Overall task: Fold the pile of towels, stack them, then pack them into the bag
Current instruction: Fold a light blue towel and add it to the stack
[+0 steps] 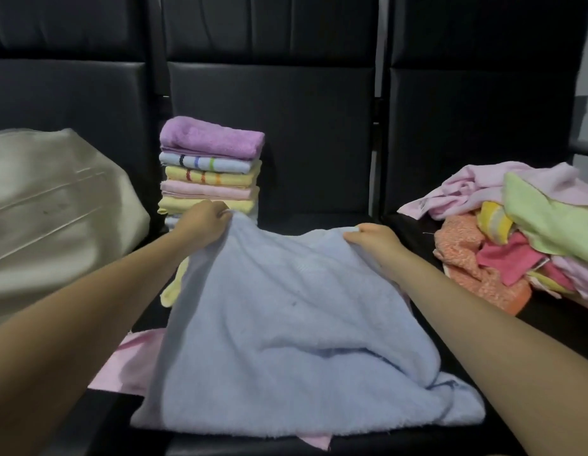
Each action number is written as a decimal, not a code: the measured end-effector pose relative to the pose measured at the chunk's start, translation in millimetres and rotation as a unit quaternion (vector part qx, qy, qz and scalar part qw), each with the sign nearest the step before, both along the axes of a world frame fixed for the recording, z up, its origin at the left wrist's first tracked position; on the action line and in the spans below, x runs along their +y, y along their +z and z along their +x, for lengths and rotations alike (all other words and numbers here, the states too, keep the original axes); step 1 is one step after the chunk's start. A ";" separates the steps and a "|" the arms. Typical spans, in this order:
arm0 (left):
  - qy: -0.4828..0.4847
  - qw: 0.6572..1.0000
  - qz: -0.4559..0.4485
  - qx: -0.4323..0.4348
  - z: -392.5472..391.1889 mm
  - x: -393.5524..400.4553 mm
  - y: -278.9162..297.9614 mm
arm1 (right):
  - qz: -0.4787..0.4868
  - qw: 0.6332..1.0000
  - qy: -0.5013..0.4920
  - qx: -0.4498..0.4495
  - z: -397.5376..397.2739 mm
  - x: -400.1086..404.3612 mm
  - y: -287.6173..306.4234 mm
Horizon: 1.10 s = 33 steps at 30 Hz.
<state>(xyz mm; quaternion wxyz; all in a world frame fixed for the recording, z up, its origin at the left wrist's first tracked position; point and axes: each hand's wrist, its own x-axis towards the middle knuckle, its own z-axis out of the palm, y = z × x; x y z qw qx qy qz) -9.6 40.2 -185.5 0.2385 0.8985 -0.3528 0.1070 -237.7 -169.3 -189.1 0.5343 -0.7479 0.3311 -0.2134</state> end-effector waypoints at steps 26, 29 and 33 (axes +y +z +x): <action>0.010 0.964 -0.097 0.249 14.1 -1.5 -25.6 | -0.078 0.992 -0.082 0.051 -7.8 -26.3 -19.8; 0.015 0.970 -0.086 0.225 12.9 -11.2 -27.7 | -0.033 0.991 -0.121 0.052 -2.9 -32.2 -13.0; 0.040 0.971 -0.162 0.171 0.0 -12.6 -16.2 | 0.009 0.982 -0.133 0.137 -1.2 -37.6 1.3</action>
